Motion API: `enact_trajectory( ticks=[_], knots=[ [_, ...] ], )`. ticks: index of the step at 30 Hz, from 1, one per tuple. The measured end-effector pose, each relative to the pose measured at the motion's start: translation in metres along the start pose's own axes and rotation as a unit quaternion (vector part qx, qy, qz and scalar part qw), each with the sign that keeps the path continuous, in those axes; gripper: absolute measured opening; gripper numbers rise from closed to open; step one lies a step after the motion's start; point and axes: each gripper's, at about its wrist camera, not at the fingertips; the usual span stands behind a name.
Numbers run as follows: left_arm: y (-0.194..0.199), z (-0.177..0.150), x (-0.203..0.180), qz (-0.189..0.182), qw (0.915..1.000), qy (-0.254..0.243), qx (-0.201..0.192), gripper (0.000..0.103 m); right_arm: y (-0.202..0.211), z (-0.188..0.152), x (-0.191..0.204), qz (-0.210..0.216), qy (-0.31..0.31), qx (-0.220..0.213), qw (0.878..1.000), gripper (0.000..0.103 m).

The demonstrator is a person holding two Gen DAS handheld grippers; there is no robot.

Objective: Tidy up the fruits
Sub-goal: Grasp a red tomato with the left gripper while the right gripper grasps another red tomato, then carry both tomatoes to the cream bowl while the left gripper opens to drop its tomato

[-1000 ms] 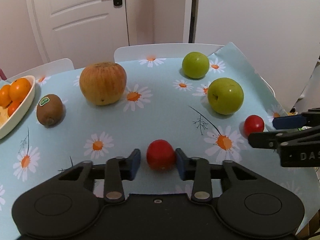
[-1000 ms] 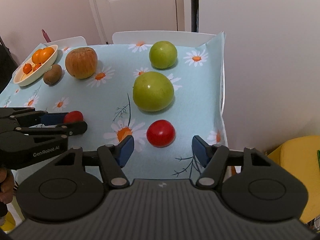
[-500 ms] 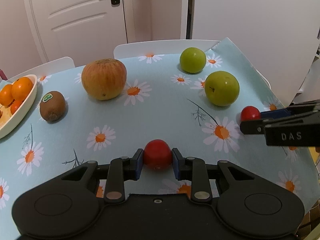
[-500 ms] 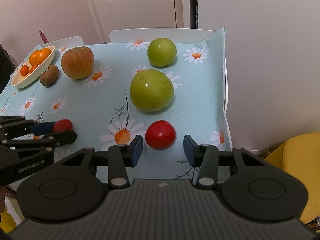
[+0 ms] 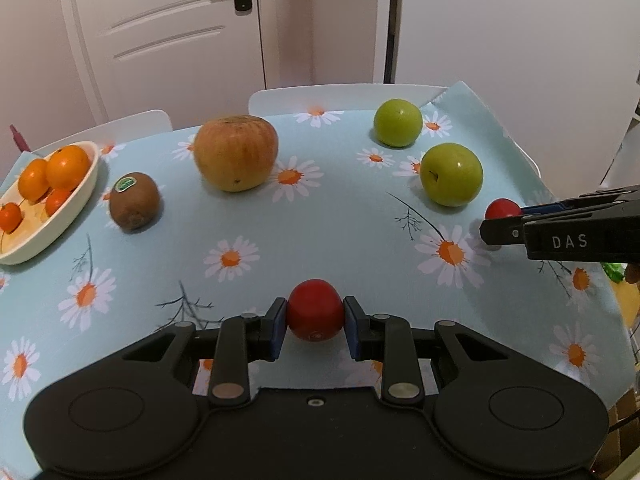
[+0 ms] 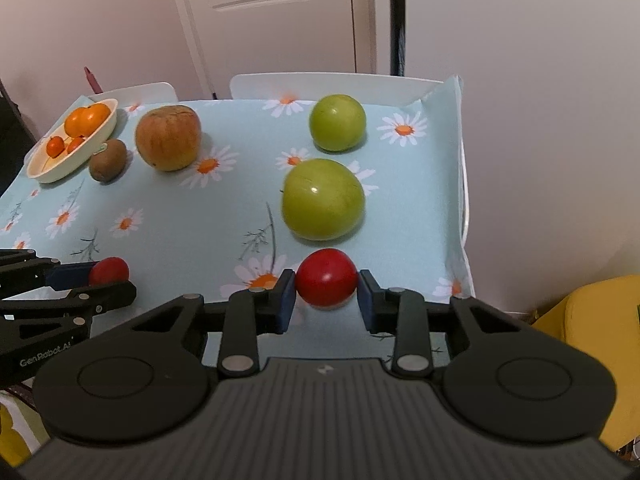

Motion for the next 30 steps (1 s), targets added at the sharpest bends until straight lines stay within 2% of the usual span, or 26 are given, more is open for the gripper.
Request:
enact_trajectory(
  ticks=[8, 16, 23, 30],
  knots=[
    [0.033, -0.001, 0.015, 0.010, 0.9996, 0.017, -0.018, 0.033, 0.020, 0.011, 0.019, 0.012, -0.001, -0.006, 1.000, 0.048],
    [0.080, 0.008, 0.046, 0.034, 0.9974, 0.037, -0.051, 0.033, 0.053, 0.035, 0.058, 0.029, 0.012, -0.023, 0.999, 0.048],
    [0.110, 0.018, 0.088, 0.055, 0.9941, 0.056, -0.075, 0.033, 0.067, 0.056, 0.108, 0.052, 0.027, -0.038, 0.998, 0.048],
    [0.123, 0.026, 0.145, 0.072, 0.9918, 0.065, -0.083, 0.033, 0.059, 0.080, 0.163, 0.071, 0.037, -0.042, 0.996, 0.048]
  ],
)
Point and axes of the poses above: each gripper's, at about its wrist camera, not at the fingertips, and y roughly against the way its jaws point, x to its left, z to its top, and after that the axes turned 3 degrees about y, right-handed
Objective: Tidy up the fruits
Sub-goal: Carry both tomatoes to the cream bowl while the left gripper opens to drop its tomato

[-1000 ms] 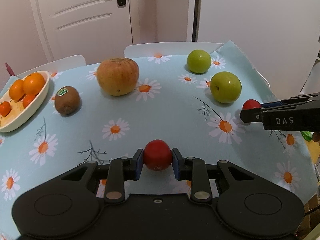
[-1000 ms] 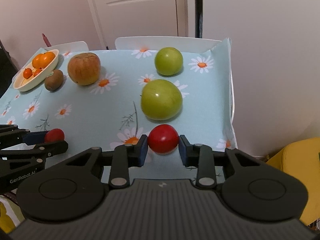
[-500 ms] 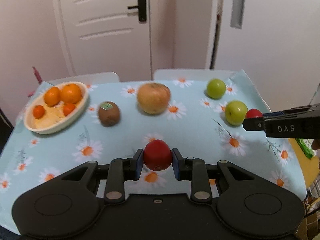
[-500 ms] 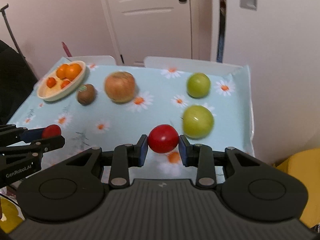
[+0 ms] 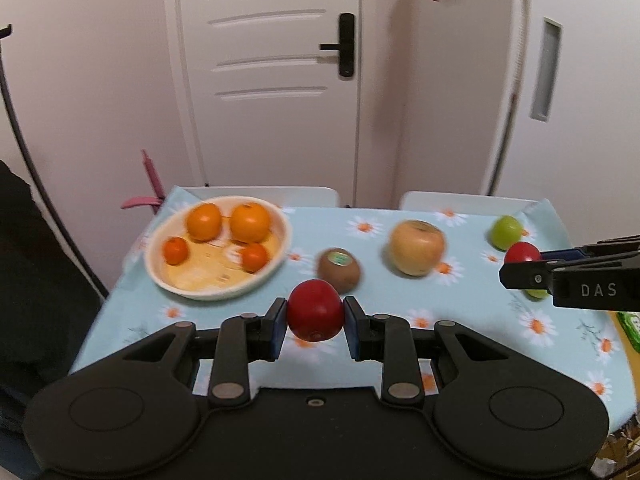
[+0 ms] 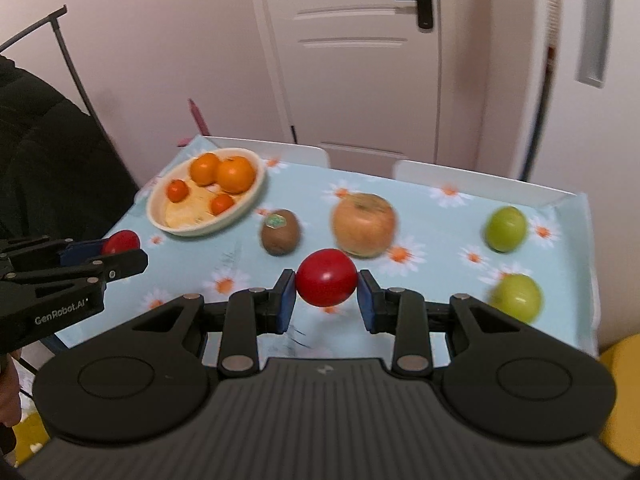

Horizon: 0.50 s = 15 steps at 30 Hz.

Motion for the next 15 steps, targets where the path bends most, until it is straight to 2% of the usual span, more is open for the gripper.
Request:
enact_trajectory(
  ticks=[8, 15],
  knots=[
    [-0.015, 0.020, 0.071, 0.021, 0.9998, -0.004, 0.000, 0.033, -0.044, 0.034, 0.061, 0.021, 0.007, 0.005, 1.000, 0.048],
    [-0.046, 0.031, 0.121, 0.021, 0.9996, -0.005, 0.016, 0.033, -0.086, 0.059, 0.102, 0.030, 0.006, 0.011, 0.999, 0.048]
  ],
)
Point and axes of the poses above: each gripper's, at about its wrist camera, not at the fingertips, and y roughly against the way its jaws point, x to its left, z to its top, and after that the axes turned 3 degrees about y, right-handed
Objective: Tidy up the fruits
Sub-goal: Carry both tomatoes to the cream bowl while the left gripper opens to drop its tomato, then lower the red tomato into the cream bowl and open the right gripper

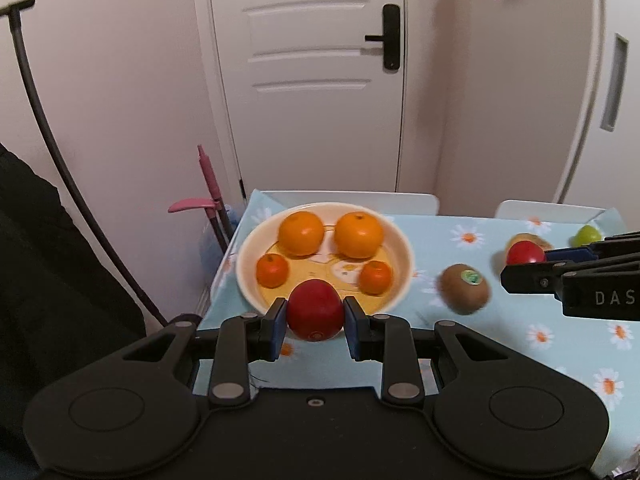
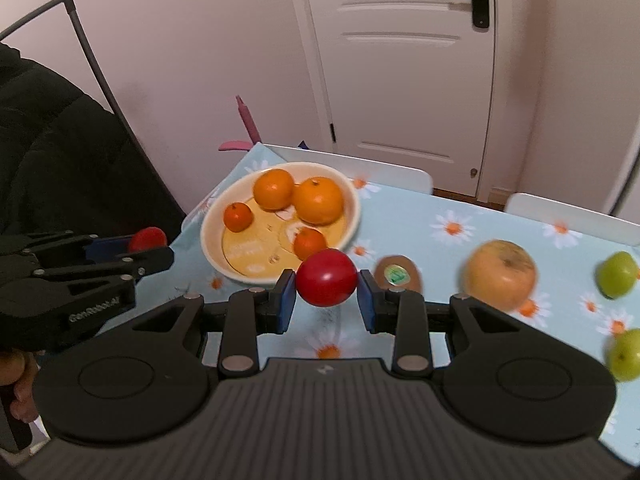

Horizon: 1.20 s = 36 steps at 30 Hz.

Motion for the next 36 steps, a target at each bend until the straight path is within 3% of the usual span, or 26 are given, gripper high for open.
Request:
enact_trajectory(
  ticks=[14, 23, 28, 36],
  knots=[
    [-0.095, 0.016, 0.045, -0.043, 0.9975, -0.028, 0.048, 0.033, -0.090, 0.020, 0.025, -0.026, -0.036, 0.036, 0.998, 0.048],
    [-0.133, 0.015, 0.044, -0.064, 0.9928, -0.044, 0.091, 0.034, -0.105, 0.021, 0.024, -0.042, -0.056, 0.048, 0.996, 0.048],
    [-0.123, 0.014, 0.041, -0.069, 0.9940, -0.050, 0.069, 0.085, -0.103, 0.024, 0.020, -0.049, -0.054, 0.050, 0.996, 0.048],
    [-0.107, 0.013, 0.041, -0.056, 0.9956, -0.043, 0.060, 0.092, -0.102, 0.030, 0.008, -0.043, -0.035, 0.049, 0.997, 0.048]
  ],
)
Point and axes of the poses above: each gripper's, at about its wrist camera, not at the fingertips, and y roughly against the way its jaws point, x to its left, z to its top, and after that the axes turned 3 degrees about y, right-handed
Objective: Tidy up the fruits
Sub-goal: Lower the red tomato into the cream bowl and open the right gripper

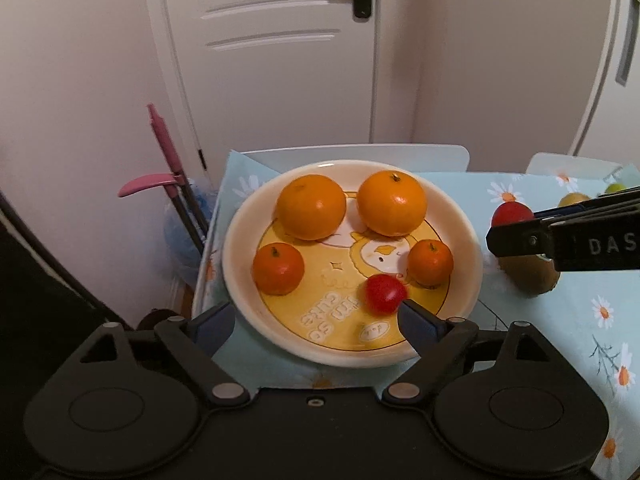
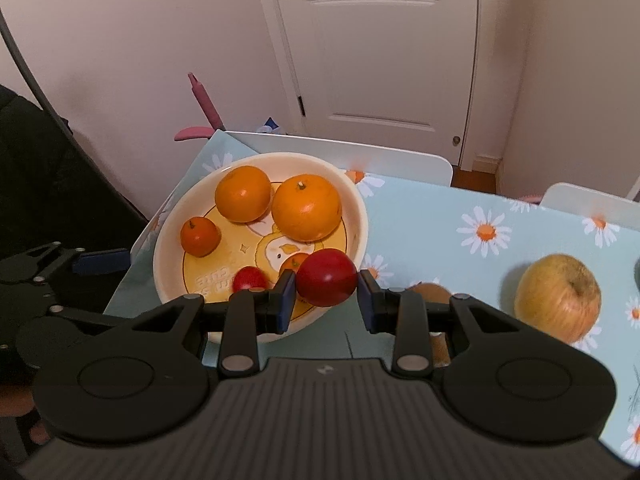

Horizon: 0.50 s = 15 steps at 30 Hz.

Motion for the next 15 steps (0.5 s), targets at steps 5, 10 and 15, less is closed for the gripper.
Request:
enact_trajectory(
  ticks=[5, 10, 15],
  knots=[
    [0.012, -0.002, 0.000, 0.012, 0.9997, 0.018, -0.010, 0.098, -0.004, 0.008, -0.004, 0.006, 0.015, -0.001, 1.000, 0.048],
    [0.021, -0.005, -0.002, 0.024, 0.9992, 0.030, -0.013, 0.098, -0.015, 0.018, -0.003, 0.015, 0.036, 0.000, 0.999, 0.048],
    [0.022, -0.006, -0.004, 0.035, 0.9986, 0.036, -0.016, 0.098, -0.033, 0.023, -0.005, 0.025, 0.045, 0.002, 0.999, 0.048]
  ],
)
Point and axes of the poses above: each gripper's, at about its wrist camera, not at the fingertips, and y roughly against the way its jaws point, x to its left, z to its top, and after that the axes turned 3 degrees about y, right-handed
